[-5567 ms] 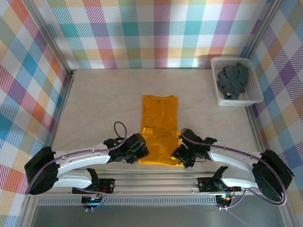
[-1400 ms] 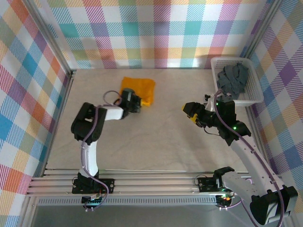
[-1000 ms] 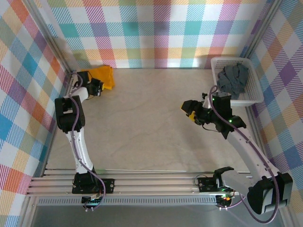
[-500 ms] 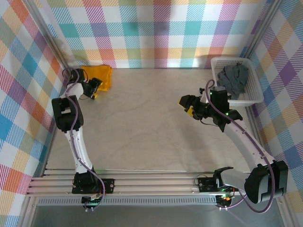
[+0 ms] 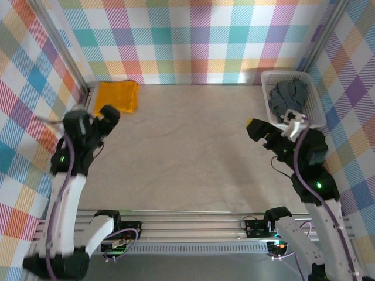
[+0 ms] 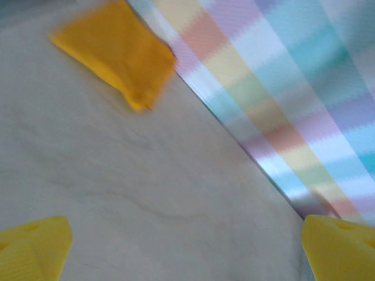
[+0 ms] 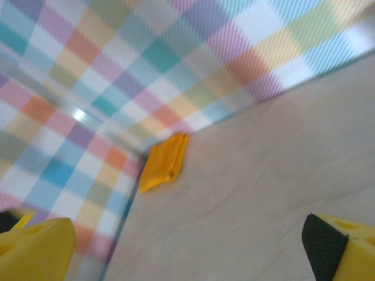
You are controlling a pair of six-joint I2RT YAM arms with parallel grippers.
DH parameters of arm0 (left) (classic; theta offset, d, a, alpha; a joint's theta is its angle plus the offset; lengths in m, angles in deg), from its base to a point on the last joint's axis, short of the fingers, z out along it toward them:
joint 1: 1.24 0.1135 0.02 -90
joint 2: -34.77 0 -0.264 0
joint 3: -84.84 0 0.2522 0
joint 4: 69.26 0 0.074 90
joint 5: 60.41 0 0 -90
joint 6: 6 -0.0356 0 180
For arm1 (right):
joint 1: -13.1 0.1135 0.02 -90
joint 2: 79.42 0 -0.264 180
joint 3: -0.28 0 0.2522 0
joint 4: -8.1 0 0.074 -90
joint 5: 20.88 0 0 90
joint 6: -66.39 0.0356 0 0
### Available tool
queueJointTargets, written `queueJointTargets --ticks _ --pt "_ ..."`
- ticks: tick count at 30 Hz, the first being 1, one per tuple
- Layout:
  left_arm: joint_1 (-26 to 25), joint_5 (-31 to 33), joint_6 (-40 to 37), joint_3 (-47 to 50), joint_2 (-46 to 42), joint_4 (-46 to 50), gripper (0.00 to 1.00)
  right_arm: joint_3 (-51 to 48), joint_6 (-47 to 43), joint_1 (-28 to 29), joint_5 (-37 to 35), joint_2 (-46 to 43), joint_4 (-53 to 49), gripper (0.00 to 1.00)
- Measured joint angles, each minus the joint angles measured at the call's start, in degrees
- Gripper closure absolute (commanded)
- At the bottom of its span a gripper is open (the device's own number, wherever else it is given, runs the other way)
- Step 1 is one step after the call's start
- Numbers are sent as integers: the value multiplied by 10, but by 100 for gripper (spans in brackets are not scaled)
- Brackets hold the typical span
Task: Fold and stack the t-shirts
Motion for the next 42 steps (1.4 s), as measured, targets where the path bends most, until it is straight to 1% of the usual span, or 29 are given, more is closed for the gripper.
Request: queueJointTargets --ticks 2,4,7,10,13,15,17,22,25,27,31,33,35,36,39,42 --pt "3 51 -34 62 -62 3 0 -44 -28 -1 -46 -37 10 0" --pt "4 79 -71 144 -114 -4 0 -118 -58 -3 -86 -74 25 0" --pt "4 87 -125 280 -177 -58 0 -247 -101 -4 -147 -102 61 0" --pt "4 89 -166 374 -177 -139 0 -344 -145 -11 -193 -77 103 0" --pt "4 89 -203 432 -122 -248 0 -410 -192 -17 -225 -23 176 0" --pt "3 85 -229 449 -56 -332 0 -436 -217 -28 -231 19 236 0" --pt "3 83 -246 460 13 -421 0 -440 -232 -45 -230 64 293 0" --pt "3 80 -295 471 167 -614 0 -440 -264 -92 -199 200 459 0" --pt "2 77 -315 469 236 -695 0 -440 -271 -116 -169 282 561 0" --pt "2 78 -326 465 276 -735 0 -438 -273 -129 -150 331 608 0" --pt "-2 73 -347 451 353 -805 0 -420 -288 -141 -125 399 672 0" --pt "-11 70 -363 446 395 -850 0 -419 -294 -145 -111 449 745 0" --pt "-18 65 -371 443 415 -859 0 -421 -302 -147 -98 506 814 0" --pt "-21 65 -375 442 418 -862 0 -421 -304 -147 -94 520 815 0" --pt "-24 68 -382 429 420 -862 0 -413 -307 -147 -90 522 809 0" --pt "-25 68 -385 419 420 -864 0 -374 -317 -131 -110 522 782 0"
